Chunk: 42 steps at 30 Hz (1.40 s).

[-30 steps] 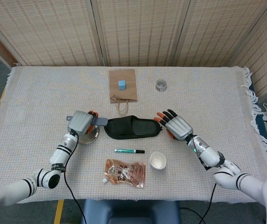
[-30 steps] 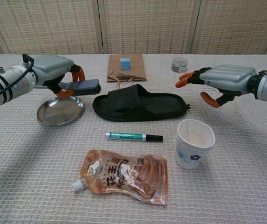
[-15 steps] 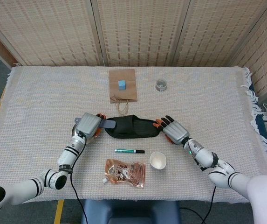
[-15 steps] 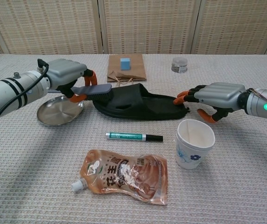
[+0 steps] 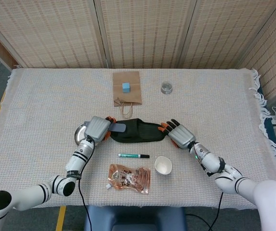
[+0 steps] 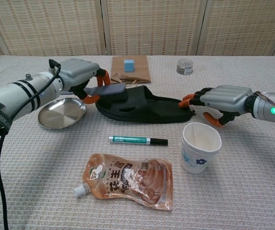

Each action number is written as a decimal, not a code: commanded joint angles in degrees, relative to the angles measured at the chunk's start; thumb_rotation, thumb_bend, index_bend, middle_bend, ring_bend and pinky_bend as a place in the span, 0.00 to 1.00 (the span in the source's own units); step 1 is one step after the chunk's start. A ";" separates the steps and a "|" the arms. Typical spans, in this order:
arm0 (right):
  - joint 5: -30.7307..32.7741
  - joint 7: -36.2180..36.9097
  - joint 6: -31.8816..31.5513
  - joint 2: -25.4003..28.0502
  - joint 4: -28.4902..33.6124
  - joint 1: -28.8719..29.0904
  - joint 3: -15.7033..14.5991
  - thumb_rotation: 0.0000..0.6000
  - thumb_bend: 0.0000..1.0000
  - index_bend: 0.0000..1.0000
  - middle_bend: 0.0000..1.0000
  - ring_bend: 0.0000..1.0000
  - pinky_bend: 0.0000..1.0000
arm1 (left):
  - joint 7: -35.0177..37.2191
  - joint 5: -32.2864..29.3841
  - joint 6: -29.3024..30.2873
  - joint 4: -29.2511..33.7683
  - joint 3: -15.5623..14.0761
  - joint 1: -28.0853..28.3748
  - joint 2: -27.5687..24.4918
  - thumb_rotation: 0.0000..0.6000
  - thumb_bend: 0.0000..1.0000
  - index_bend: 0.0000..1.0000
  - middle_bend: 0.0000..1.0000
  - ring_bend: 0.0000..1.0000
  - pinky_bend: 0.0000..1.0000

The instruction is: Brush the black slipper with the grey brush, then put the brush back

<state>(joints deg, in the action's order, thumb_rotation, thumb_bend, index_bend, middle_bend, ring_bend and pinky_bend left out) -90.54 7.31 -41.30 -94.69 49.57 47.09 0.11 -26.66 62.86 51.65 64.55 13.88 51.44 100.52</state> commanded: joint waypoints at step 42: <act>2.37 -3.26 0.09 1.89 2.28 0.04 -1.64 1.00 0.75 0.13 0.01 0.00 0.00 | -0.79 5.72 3.11 -4.06 -1.21 2.29 5.65 1.00 0.45 0.47 0.53 0.75 1.00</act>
<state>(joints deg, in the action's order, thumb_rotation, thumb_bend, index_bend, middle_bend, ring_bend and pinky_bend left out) -88.18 4.05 -41.21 -92.81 51.84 47.13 -1.52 -27.63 68.65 54.93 61.62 12.48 53.42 105.50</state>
